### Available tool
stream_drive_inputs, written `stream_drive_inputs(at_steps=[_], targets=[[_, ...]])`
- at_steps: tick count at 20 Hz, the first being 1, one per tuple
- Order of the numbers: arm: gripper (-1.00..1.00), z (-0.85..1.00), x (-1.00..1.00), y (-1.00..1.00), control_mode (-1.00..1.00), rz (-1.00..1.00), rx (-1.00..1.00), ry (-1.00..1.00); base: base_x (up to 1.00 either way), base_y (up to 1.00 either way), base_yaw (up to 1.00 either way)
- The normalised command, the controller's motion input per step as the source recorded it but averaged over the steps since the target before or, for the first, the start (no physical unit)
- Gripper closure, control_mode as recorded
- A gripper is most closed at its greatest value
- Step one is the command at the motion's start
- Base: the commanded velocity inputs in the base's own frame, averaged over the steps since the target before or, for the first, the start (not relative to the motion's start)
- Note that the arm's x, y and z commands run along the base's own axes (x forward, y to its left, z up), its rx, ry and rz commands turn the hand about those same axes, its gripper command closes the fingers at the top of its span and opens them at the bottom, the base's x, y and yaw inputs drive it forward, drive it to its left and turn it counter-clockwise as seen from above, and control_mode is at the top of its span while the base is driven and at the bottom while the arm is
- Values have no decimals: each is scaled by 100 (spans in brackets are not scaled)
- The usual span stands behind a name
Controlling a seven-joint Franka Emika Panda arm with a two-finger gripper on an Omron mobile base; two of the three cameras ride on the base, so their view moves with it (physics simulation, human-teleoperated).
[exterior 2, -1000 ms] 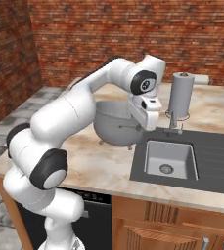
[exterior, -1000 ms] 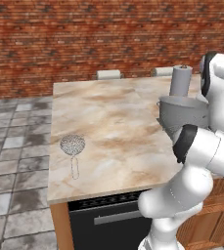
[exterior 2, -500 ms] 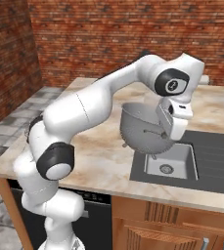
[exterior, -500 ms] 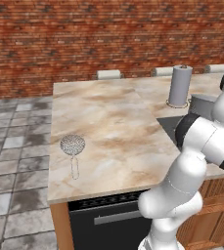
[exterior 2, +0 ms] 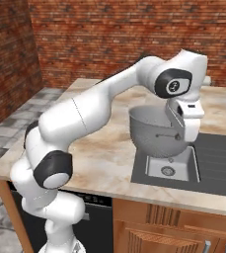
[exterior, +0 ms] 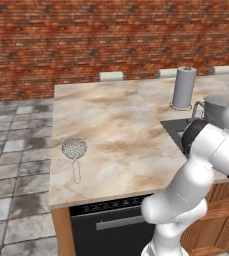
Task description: Pick the colander and strainer and place them in the sink. Then turn on the water.
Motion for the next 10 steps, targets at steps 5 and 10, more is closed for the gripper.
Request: stream_drive_inputs(at_steps=[5,10], targets=[[100,-71,-53,47,-100,3,-70,-13,0,0,0],[100,-91,-24,32,-100,4,-67,-3,0,0,0]])
